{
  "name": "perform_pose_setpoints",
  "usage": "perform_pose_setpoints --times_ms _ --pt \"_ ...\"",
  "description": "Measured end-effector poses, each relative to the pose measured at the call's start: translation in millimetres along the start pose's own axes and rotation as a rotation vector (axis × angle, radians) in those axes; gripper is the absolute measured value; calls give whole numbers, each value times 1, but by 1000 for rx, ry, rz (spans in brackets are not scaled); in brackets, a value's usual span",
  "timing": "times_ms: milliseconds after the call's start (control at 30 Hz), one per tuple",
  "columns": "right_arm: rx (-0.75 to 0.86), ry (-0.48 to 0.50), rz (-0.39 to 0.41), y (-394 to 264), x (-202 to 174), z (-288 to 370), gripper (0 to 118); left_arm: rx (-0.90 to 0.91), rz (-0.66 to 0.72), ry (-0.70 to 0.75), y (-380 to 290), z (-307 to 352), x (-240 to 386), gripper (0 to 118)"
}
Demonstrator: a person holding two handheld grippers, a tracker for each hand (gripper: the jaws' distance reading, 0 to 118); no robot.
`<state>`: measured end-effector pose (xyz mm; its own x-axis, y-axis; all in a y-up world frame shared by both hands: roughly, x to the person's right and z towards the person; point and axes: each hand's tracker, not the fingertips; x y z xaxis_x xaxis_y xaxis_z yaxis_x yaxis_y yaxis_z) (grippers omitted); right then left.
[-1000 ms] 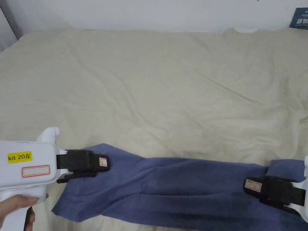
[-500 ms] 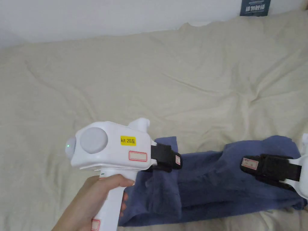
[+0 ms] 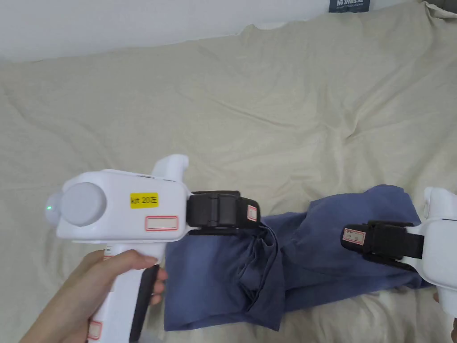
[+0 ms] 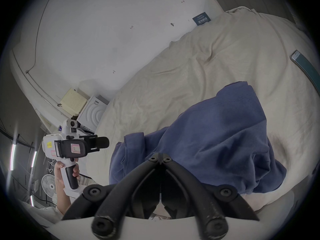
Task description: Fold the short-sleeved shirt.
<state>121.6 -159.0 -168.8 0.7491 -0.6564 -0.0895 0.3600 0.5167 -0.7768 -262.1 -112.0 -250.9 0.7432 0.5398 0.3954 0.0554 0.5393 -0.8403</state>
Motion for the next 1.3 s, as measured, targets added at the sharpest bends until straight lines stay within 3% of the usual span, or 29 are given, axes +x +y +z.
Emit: perform_pose_setpoints --times_ms 33,67,133,167,233,400,733,1067,1300 --pt "3 -2 4 -1 0 1 0 -14 31 20 -4 4 -4 114" --pt "6 -2 4 -2 -3 2 0 -16 52 30 -9 8 -9 103" --pt "12 6 -5 -3 -2 4 0 1 60 42 -22 8 -16 32" --pt "17 10 -13 -4 -1 5 0 -14 81 75 -29 4 -20 6" --pt "21 13 -23 -5 -1 7 0 -63 69 158 -42 -9 -20 6" --pt "22 5 -25 -6 2 11 0 -132 89 66 -54 -41 -18 6" --pt "34 -12 -66 -7 21 19 0 -169 26 62 -32 -85 15 6" --pt "54 -20 -79 -2 26 26 0 -220 -25 -168 -17 -133 64 6" --pt "69 -16 -68 1 17 32 0 -143 3 -189 -19 -95 49 6"
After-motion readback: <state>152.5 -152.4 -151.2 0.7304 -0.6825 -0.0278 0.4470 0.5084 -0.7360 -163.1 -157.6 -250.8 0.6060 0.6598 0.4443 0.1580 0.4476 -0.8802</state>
